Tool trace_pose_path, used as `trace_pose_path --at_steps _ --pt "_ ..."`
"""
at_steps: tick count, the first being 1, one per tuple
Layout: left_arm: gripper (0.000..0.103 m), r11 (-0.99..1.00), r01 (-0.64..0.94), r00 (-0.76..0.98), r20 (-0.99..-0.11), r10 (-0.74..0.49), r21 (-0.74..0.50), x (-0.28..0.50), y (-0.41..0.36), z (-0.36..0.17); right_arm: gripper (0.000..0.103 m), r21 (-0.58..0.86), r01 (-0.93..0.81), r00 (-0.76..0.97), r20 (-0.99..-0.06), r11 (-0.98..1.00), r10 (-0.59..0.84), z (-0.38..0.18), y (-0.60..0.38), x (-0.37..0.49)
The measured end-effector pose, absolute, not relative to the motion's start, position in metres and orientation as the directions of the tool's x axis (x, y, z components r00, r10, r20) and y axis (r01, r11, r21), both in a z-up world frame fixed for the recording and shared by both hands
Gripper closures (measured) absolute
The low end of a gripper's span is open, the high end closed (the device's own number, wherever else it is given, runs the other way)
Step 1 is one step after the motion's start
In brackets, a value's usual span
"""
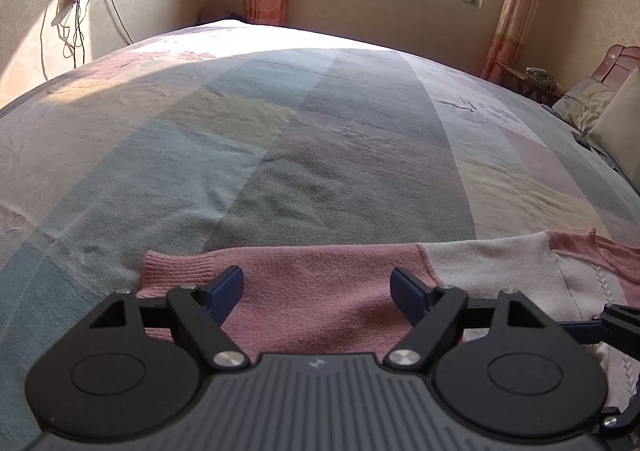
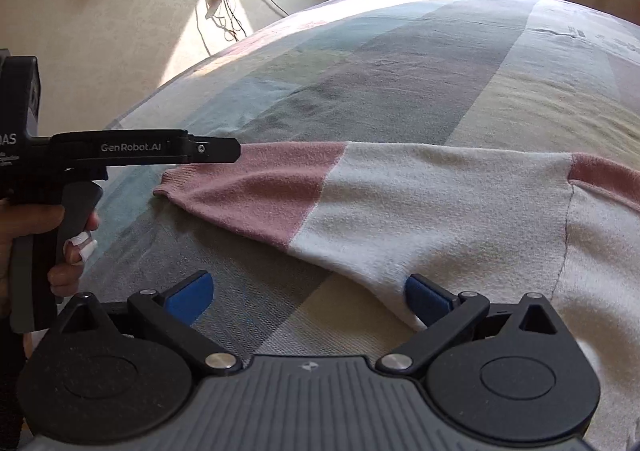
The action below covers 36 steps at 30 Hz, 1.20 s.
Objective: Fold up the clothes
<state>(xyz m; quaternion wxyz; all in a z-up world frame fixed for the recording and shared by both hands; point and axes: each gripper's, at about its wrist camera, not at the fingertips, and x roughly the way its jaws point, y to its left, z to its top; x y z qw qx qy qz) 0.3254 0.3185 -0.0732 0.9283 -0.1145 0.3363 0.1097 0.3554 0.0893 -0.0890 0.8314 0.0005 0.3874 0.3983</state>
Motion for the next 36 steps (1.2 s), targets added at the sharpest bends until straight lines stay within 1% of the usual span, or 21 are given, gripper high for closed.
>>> trace_pose_path --at_steps 1,3,5,6,7,9,11,13,14,15,17,18,21,22,24,27,30,33,36 --pt "0.020 0.948 -0.286 0.748 -0.651 0.131 -0.137 0.324 0.320 -0.073 0.000 0.305 -0.676 0.389 -0.625 0.671 0.676 -0.083 0.090 0.354" --pt "0.020 0.945 -0.298 0.742 -0.655 0.141 -0.134 0.323 0.325 -0.073 0.000 0.266 -0.652 0.444 -0.625 0.710 0.642 -0.079 0.096 0.362" --pt "0.020 0.943 -0.307 0.740 -0.656 0.150 -0.130 0.321 0.328 -0.072 0.000 0.218 -0.603 0.495 -0.653 0.768 0.574 -0.085 0.106 0.371" --pt "0.020 0.941 -0.312 0.739 -0.655 0.155 -0.129 0.320 0.331 -0.071 0.000 0.213 -0.592 0.493 -0.668 0.778 0.558 -0.090 0.110 0.375" --pt "0.020 0.939 -0.318 0.740 -0.653 0.160 -0.130 0.318 0.333 -0.070 0.000 0.248 -0.601 0.442 -0.689 0.760 0.574 -0.097 0.116 0.377" --pt "0.020 0.935 -0.330 0.741 -0.649 0.171 -0.131 0.314 0.339 -0.069 0.000 0.269 -0.670 0.361 -0.697 0.692 0.619 -0.097 0.130 0.368" --pt "0.019 0.929 -0.345 0.741 -0.646 0.183 -0.133 0.310 0.345 -0.067 0.000 0.352 -0.717 0.264 -0.662 0.602 0.702 -0.087 0.134 0.366" --pt "0.019 0.921 -0.365 0.741 -0.642 0.198 -0.137 0.306 0.351 -0.066 0.000 0.344 -0.713 0.303 -0.636 0.612 0.710 -0.076 0.138 0.369" --pt "0.019 0.917 -0.375 0.740 -0.640 0.206 -0.139 0.304 0.354 -0.065 0.000 0.272 -0.691 0.384 -0.647 0.670 0.659 -0.072 0.144 0.372" --pt "0.019 0.912 -0.385 0.739 -0.638 0.214 -0.140 0.302 0.357 -0.064 0.000 0.171 -0.649 0.485 -0.658 0.741 0.576 -0.069 0.151 0.376" --pt "0.019 0.906 -0.398 0.740 -0.635 0.222 -0.146 0.299 0.361 -0.063 0.000 0.023 -0.536 0.612 -0.678 0.844 0.407 -0.073 0.165 0.391" --pt "0.019 0.905 -0.398 0.741 -0.634 0.221 -0.150 0.299 0.362 -0.062 0.000 0.003 -0.497 0.626 -0.691 0.868 0.361 -0.080 0.172 0.400" --pt "0.019 0.905 -0.395 0.753 -0.621 0.218 -0.161 0.297 0.364 -0.059 0.000 0.037 -0.423 0.605 -0.732 0.905 0.313 -0.103 0.186 0.416" --pt "0.019 0.906 -0.391 0.756 -0.619 0.215 -0.162 0.297 0.364 -0.058 0.000 0.028 -0.401 0.623 -0.725 0.916 0.295 -0.108 0.190 0.413" --pt "0.019 0.908 -0.387 0.758 -0.616 0.212 -0.163 0.296 0.365 -0.058 0.000 0.002 -0.436 0.625 -0.719 0.900 0.305 -0.110 0.202 0.393" --pt "0.019 0.907 -0.389 0.754 -0.621 0.213 -0.161 0.295 0.367 -0.060 0.000 -0.043 -0.555 0.584 -0.731 0.831 0.352 -0.106 0.217 0.369" --pt "0.019 0.903 -0.397 0.753 -0.621 0.216 -0.167 0.294 0.368 -0.059 0.000 0.047 -0.592 0.548 -0.708 0.805 0.445 -0.097 0.209 0.375" --pt "0.019 0.905 -0.388 0.759 -0.617 0.205 -0.176 0.295 0.366 -0.058 0.000 0.078 -0.515 0.571 -0.711 0.853 0.410 -0.092 0.196 0.380" --pt "0.019 0.920 -0.349 0.770 -0.615 0.171 -0.180 0.300 0.354 -0.058 0.000 0.132 -0.530 0.549 -0.699 0.837 0.458 -0.082 0.171 0.373"
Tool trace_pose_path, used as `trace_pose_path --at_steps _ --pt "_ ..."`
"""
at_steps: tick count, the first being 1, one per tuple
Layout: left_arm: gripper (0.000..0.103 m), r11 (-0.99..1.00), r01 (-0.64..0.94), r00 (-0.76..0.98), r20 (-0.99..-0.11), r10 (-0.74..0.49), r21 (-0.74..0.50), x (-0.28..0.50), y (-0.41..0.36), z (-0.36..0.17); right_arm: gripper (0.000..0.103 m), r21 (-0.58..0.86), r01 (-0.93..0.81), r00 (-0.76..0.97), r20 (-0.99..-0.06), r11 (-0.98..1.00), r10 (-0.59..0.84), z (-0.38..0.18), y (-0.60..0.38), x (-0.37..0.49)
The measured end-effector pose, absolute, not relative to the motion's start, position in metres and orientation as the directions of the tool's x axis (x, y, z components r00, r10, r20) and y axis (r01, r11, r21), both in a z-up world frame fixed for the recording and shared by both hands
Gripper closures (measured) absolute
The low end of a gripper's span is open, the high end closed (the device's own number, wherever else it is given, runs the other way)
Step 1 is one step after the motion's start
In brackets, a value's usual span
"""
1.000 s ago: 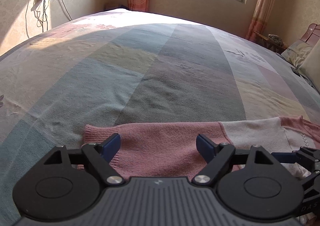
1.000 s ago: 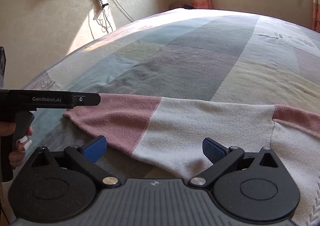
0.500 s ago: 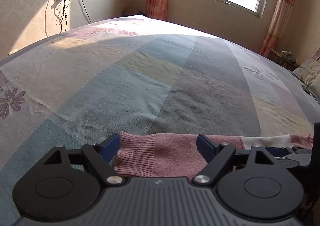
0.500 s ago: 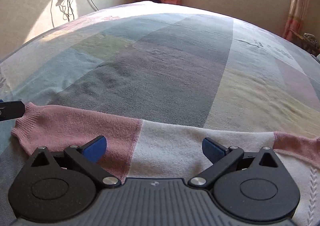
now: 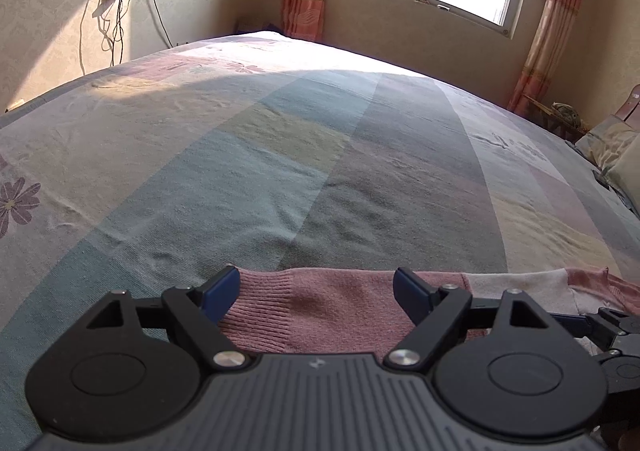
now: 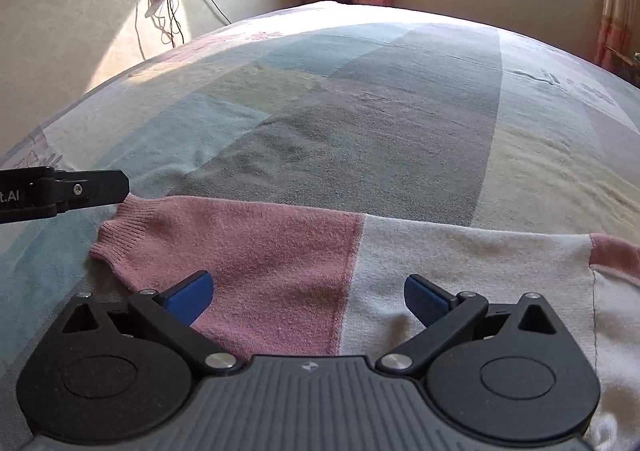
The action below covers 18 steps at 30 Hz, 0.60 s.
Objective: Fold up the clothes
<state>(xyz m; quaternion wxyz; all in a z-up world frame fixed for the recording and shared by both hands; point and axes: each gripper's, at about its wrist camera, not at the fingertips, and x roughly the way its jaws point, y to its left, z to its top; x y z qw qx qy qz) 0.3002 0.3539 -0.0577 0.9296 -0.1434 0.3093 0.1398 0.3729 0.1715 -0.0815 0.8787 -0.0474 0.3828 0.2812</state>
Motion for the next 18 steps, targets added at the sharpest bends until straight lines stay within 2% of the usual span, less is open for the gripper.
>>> trace_pose_path --at_steps 5,10,13,18 --pt "0.017 0.950 -0.216 0.775 -0.631 0.025 -0.227 0.323 0.317 -0.068 0.000 0.135 -0.488 0.582 -0.686 0.862 0.437 -0.055 0.084 0.338" --pt "0.017 0.950 -0.115 0.738 -0.665 -0.115 -0.292 0.350 0.285 -0.091 0.000 0.176 -0.327 0.611 -0.710 0.929 0.349 -0.059 -0.018 0.290" --pt "0.017 0.953 -0.140 0.713 -0.696 -0.091 -0.269 0.353 0.287 -0.104 0.000 0.203 -0.211 0.609 -0.738 0.956 0.291 -0.075 -0.069 0.258" --pt "0.017 0.946 -0.301 0.680 -0.723 0.124 -0.121 0.345 0.306 -0.103 0.000 0.231 -0.113 0.601 -0.759 0.966 0.252 -0.103 -0.113 0.228"
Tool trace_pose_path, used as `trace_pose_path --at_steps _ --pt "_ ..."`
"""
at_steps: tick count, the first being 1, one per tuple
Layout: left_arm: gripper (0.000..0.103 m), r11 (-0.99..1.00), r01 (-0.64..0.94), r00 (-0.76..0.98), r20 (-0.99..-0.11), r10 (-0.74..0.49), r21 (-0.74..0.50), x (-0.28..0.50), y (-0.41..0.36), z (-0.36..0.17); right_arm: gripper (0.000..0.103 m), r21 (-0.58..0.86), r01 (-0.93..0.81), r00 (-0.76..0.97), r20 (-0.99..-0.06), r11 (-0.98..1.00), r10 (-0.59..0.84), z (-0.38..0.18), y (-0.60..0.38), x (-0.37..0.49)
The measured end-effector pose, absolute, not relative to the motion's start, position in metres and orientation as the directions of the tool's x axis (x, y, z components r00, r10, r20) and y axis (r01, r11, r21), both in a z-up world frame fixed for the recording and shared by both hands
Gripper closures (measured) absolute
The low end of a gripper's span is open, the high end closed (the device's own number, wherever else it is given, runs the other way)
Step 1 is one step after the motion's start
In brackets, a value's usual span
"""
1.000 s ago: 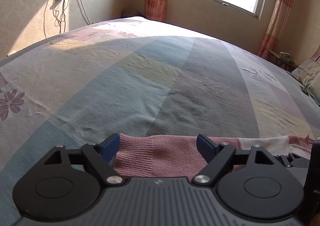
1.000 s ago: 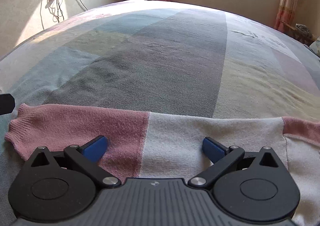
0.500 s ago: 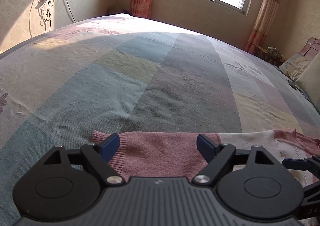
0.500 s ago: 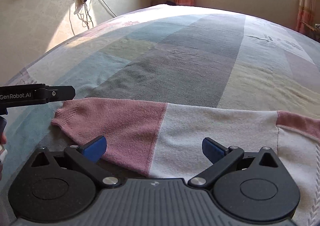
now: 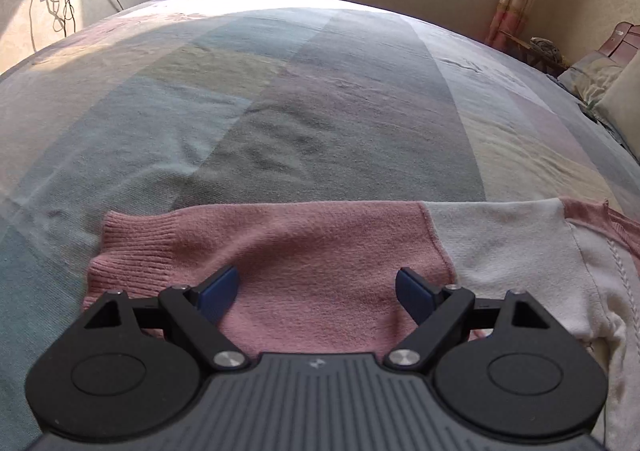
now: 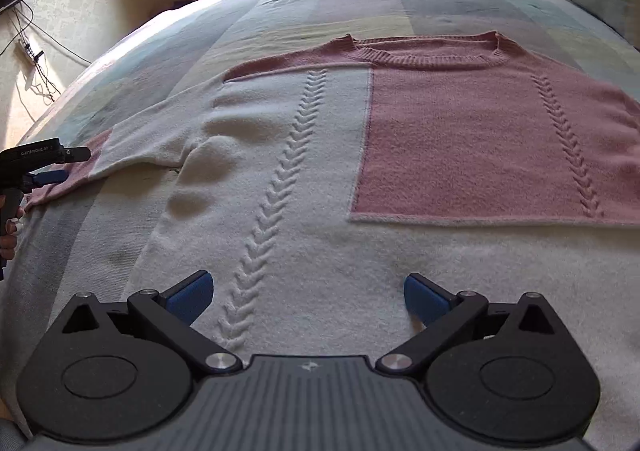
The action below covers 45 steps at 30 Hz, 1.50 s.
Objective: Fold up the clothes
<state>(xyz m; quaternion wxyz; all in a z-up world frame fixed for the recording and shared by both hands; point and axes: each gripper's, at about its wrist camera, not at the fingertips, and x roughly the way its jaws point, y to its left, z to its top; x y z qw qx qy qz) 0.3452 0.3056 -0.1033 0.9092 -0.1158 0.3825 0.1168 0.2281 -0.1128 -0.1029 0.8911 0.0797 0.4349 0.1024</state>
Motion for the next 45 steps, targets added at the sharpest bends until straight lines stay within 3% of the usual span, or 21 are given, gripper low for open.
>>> trace_pose_path --at_steps 4,8,13,17,19,21,26,31,37,41,45 --pt "0.017 0.922 -0.384 0.660 -0.714 0.235 -0.051 0.340 0.306 -0.092 0.000 0.168 -0.171 0.622 -0.746 0.971 0.239 -0.108 -0.107 0.218" --pt "0.015 0.975 -0.215 0.742 -0.658 0.130 -0.050 0.343 0.260 -0.072 0.000 0.024 -0.209 0.640 -0.752 0.978 0.156 -0.114 -0.088 0.213" --pt "0.014 1.000 0.010 0.753 -0.658 -0.009 -0.002 0.357 0.200 -0.080 0.000 0.022 -0.185 0.663 -0.736 0.982 0.141 -0.116 -0.088 0.212" --pt "0.014 0.996 -0.016 0.702 -0.708 0.073 0.086 0.367 0.196 -0.103 0.000 0.019 -0.187 0.665 -0.733 0.982 0.141 -0.116 -0.088 0.212" --pt "0.006 0.997 -0.055 0.694 -0.716 0.073 0.049 0.365 0.214 -0.111 0.000 0.015 -0.187 0.670 -0.729 0.982 0.139 -0.117 -0.087 0.211" --pt "0.006 0.994 -0.110 0.685 -0.725 0.069 -0.009 0.362 0.233 -0.108 0.000 0.015 -0.188 0.673 -0.726 0.982 0.140 -0.117 -0.087 0.211" --pt "0.008 0.972 -0.234 0.689 -0.704 0.175 0.013 0.355 0.252 -0.095 0.000 0.012 -0.185 0.680 -0.721 0.983 0.137 -0.118 -0.087 0.210" --pt "0.008 0.990 -0.062 0.740 -0.671 -0.041 -0.129 0.357 0.215 -0.087 0.000 0.008 -0.168 0.690 -0.714 0.986 0.123 -0.119 -0.085 0.209" --pt "0.008 0.999 0.018 0.719 -0.694 -0.036 -0.033 0.367 0.170 -0.103 0.000 0.005 -0.153 0.701 -0.704 0.988 0.112 -0.120 -0.083 0.209" --pt "0.007 0.989 0.108 0.694 -0.720 -0.005 0.097 0.361 0.164 -0.109 0.000 0.004 -0.153 0.709 -0.696 0.988 0.113 -0.121 -0.084 0.207" --pt "0.007 0.993 0.101 0.682 -0.723 -0.109 -0.054 0.350 0.204 -0.089 0.000 0.002 -0.152 0.713 -0.692 0.988 0.112 -0.121 -0.083 0.207"
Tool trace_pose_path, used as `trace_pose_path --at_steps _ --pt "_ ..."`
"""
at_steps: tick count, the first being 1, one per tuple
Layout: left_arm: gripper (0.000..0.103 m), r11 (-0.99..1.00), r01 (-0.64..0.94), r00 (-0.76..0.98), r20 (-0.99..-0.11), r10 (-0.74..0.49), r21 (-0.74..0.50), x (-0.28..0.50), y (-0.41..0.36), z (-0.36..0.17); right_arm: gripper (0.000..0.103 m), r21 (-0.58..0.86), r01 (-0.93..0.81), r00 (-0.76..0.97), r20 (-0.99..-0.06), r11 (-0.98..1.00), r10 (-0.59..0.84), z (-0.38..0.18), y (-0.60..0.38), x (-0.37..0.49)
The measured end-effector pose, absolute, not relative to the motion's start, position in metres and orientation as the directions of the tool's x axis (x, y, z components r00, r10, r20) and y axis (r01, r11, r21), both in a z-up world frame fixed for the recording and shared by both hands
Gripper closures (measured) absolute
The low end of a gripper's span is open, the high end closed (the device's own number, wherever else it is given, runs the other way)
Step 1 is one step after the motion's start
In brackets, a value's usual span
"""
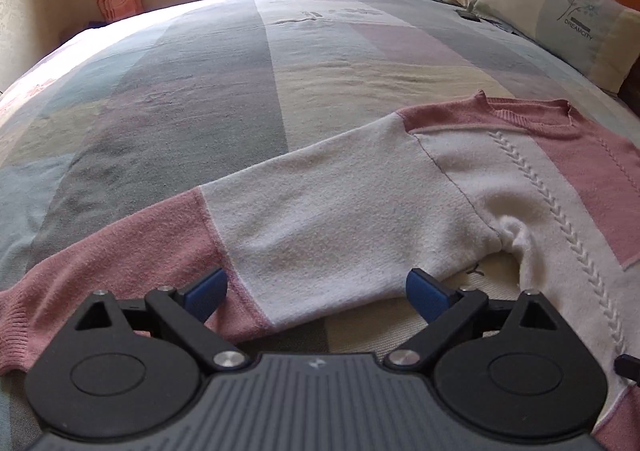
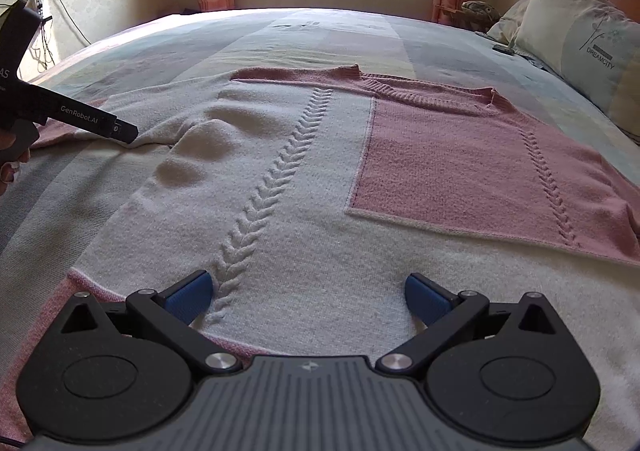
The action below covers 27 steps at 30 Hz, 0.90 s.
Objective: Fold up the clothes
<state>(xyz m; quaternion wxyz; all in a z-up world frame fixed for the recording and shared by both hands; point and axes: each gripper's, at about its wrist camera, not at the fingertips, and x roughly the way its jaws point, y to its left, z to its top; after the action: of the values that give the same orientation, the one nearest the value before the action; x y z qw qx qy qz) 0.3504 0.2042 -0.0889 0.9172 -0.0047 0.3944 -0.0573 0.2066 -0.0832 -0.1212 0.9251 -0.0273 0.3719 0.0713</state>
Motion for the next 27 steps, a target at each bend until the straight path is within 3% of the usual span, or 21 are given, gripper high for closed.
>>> trace_pose_path --at_steps 4,8,14,18,20,24,27 --pt "0.007 0.984 -0.108 0.714 -0.700 -0.020 -0.139 0.347 0.265 -0.090 0.000 0.002 -0.150 0.717 -0.688 0.989 0.110 -0.122 -0.083 0.206" --pt "0.007 0.962 -0.256 0.661 -0.744 0.102 -0.095 0.344 0.311 -0.108 0.000 0.001 -0.149 0.719 -0.686 0.989 0.109 -0.122 -0.083 0.206" --pt "0.007 0.918 -0.392 0.650 -0.723 0.234 -0.056 0.333 0.328 -0.093 0.000 -0.002 -0.146 0.728 -0.678 0.989 0.106 -0.123 -0.083 0.204" --pt "0.007 0.947 -0.310 0.709 -0.684 0.173 -0.082 0.335 0.308 -0.078 0.000 0.024 -0.156 0.689 -0.714 0.987 0.126 -0.109 -0.081 0.212" --pt "0.007 0.955 -0.289 0.714 -0.679 0.171 -0.063 0.340 0.298 -0.075 0.000 0.065 -0.186 0.703 -0.688 0.980 0.179 -0.095 -0.081 0.222" --pt "0.007 0.974 -0.225 0.712 -0.686 0.151 -0.019 0.349 0.278 -0.076 0.000 -0.019 -0.182 0.791 -0.597 0.983 0.135 -0.060 -0.070 0.274" --pt "0.007 0.978 -0.206 0.713 -0.687 0.143 -0.011 0.351 0.272 -0.077 0.000 -0.010 -0.191 0.762 -0.632 0.982 0.142 -0.063 -0.061 0.334"
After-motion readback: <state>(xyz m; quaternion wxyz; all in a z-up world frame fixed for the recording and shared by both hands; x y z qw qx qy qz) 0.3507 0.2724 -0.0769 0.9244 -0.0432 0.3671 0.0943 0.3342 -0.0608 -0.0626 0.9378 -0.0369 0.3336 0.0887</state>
